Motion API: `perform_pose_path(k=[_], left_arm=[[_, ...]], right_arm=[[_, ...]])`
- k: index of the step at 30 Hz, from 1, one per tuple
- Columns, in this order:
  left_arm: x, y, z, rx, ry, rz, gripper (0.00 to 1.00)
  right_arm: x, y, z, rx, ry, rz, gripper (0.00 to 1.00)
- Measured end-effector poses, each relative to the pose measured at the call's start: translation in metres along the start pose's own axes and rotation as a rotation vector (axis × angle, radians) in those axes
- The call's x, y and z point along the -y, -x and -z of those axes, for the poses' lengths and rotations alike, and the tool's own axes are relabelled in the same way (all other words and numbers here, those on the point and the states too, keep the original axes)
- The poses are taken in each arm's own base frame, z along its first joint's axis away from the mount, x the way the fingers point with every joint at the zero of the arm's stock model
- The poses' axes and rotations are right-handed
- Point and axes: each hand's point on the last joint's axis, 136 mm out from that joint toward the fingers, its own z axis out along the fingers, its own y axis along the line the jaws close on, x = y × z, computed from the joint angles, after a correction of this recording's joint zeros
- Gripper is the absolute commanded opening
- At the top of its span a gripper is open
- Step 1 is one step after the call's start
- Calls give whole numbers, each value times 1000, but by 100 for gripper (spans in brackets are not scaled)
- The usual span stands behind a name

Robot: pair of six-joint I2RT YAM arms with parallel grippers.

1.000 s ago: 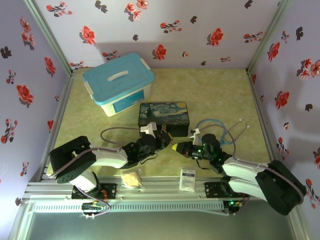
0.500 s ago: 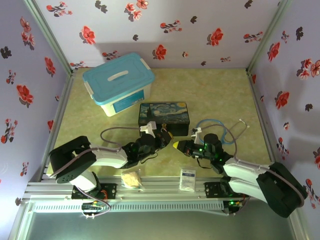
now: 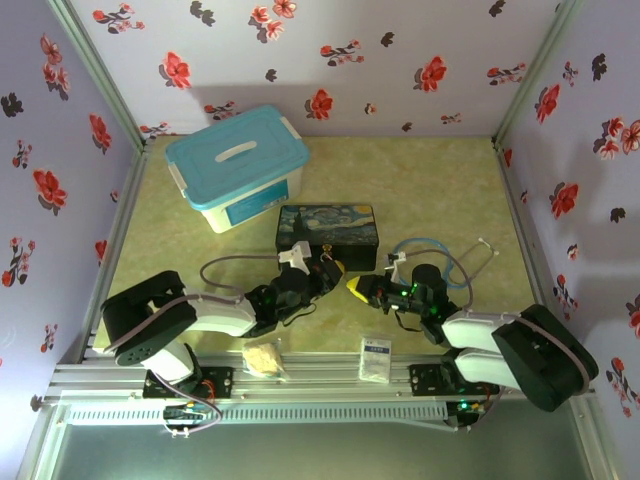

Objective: Unlock a padlock with a key

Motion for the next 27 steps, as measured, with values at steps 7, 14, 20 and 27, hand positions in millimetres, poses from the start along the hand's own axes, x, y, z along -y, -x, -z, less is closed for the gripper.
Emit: perform_pose_path(k=[7,14,20,27], left_arm=[[0,0,-2,3,-8,7,0],[3,2,-3,18,-24,48,0],[8,7,-1,39,-48,99,0],[7,19,-1,93,-55,129,0]], right_arm=[[-2,-2,0,1,-7,-4,0],[-4,0,-2,19,-27,90,0],[-9,5,-4,11,15,138,0],[-15,11,-13,-17,52,139,0]])
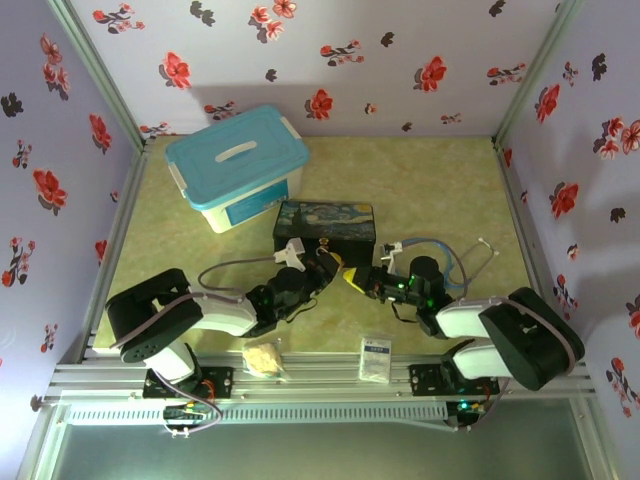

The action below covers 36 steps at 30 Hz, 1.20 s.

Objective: Unlock a padlock with a key

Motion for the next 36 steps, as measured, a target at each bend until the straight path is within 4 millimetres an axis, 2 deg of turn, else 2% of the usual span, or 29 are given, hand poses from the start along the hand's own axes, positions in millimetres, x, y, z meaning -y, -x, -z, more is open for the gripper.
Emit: perform_pose_path(k=[5,12,20,36], left_arm=[[1,-3,1,-15,0,-2,0],[16,-11,1,-59,-31,-14,0],[16,-12,0,-76,22,-98,0],[12,-15,-8,-56,15,-84,0]], right_arm=[[-3,-1,5,-9,-19,39,0],[-14,-3,18,-16,-63,129,0],[-12,-1,18,-82,-42,55,0],[-6,2,21,-53,-108,6,2]])
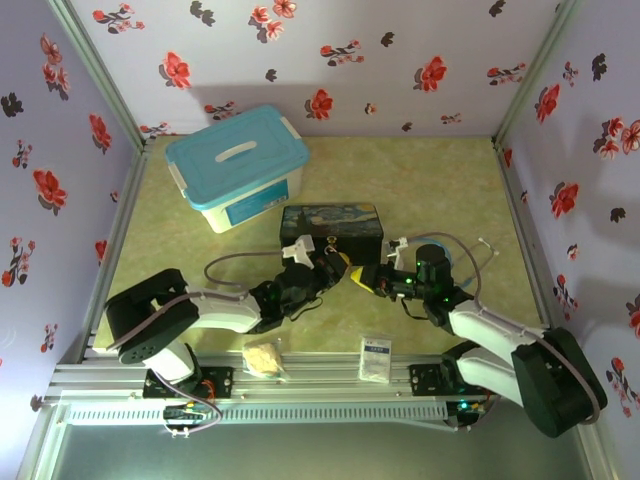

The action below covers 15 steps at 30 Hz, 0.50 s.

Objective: Unlock a padlock with a key

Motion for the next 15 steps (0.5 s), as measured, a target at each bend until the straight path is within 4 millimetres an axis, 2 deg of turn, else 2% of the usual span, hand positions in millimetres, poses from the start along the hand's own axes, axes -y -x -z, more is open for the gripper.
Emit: perform_pose_path(k=[4,10,15], left_arm=[[-5,-2,-2,2,-7,24,0],[-30,-10,-6,-10,49,30,0],[-31,-13,-6,-16,53,27,0]], right_arm=[[5,0,-1,5,-19,-10,2],[29,-5,-10,-40,-69,-100,3],[30,-7,-8,-52,-72,-97,4]])
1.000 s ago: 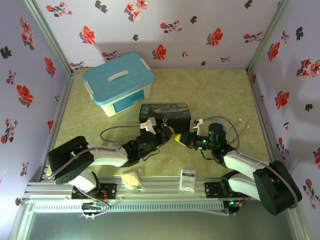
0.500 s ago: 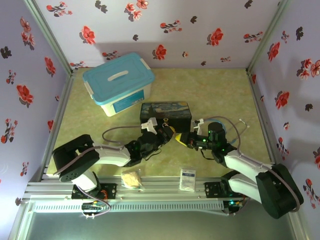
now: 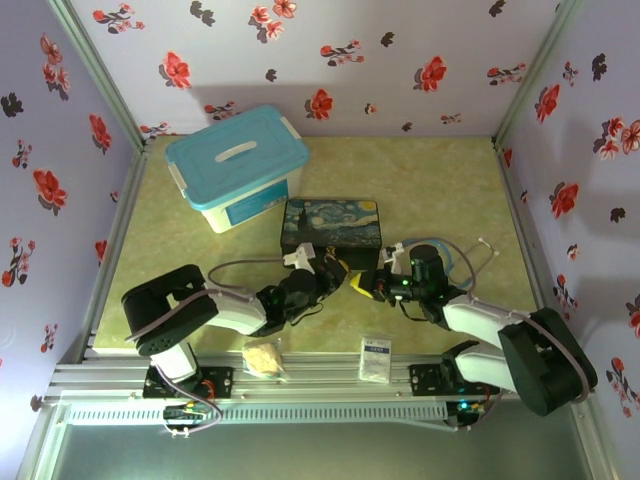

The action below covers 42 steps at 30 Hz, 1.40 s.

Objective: Unlock a padlock with a key

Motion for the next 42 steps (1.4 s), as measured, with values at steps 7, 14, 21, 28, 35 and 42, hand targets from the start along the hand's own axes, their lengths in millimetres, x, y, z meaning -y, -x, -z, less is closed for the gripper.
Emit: perform_pose_path(k=[7,14,21,28,35,42], left_arm=[[3,-3,-1,-2,-24,14,0],[-4,-7,-1,-5,-23,29,0],[-3,-8,-2,-2,-38,46,0],[-10,-7,-4,19,-38,68,0],[-9,-7,-6,26,-81,93,0],[-4,-4,-6,38,-100,95,0]], right_arm=[[2,3,6,1,-23,26,10],[10,4,4,-31,-19,1,3],[12,7,9,-12,-44,52,0],[17,10,2,-12,-37,35,0],[12,15,-5,12,59,-52,0],[8,18,-4,-12,97,-77,0]])
